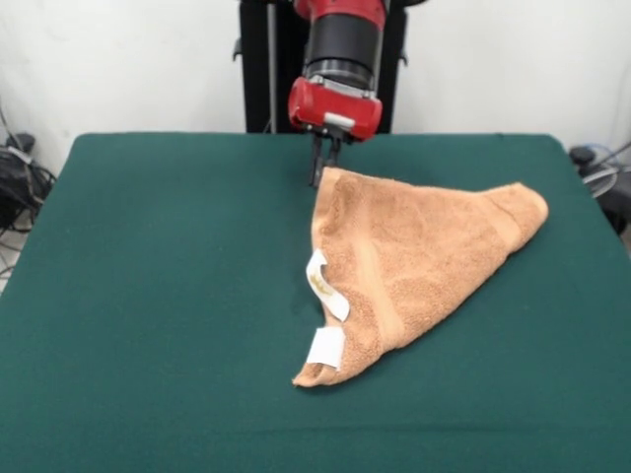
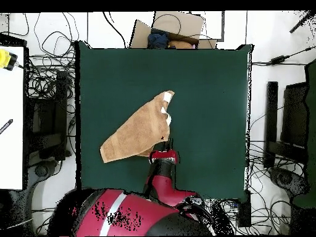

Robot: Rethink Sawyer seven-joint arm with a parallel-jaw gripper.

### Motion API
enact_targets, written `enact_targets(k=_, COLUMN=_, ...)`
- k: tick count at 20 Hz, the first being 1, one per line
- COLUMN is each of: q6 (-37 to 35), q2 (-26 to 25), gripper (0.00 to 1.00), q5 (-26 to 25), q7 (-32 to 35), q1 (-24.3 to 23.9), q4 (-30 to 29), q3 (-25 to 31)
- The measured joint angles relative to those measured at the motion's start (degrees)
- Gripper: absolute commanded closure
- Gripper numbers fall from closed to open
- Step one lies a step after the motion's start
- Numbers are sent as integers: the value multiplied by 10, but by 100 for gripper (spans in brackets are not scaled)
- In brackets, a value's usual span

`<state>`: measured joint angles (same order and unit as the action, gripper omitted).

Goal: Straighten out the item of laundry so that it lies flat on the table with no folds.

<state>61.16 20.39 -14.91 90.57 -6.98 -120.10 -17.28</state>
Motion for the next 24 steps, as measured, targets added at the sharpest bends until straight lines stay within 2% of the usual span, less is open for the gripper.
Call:
enact_targets(k=6, q6=-26, q2=20, gripper=100, q5=0, q7=5, q1=-14, q4=0, q3=26)
enact_targets(k=10, q6=-59, q2=30, gripper=100, q5=-19, q7=21, q1=-58, q4=0, q3=78)
enact_targets(k=12, q6=-97, q2=25, gripper=100, q5=-59, q7=49, q1=-118, q4=0, q3=139)
enact_targets(k=13, q6=-100, q2=24, gripper=100, q5=-62, q7=51, q1=-124, q4=0, q3=145)
enact_targets(k=14, q6=-146, q2=11, gripper=100, q5=-92, q7=80, q1=-183, q4=-1, q3=202)
enact_targets(k=16, q6=-180, q2=-1, gripper=100, q5=-102, q7=99, q1=-219, q4=-2, q3=235)
enact_targets(k=20, q6=-288, q2=-41, gripper=100, q5=-96, q7=143, q1=-303, q4=-10, q3=309)
enact_targets(k=22, q6=-319, q2=-38, gripper=100, q5=-74, q7=153, q1=-324, q4=-15, q3=330)
enact_targets(k=24, q6=-334, q2=-30, gripper=100, q5=-51, q7=153, q1=-319, q4=-19, q3=331)
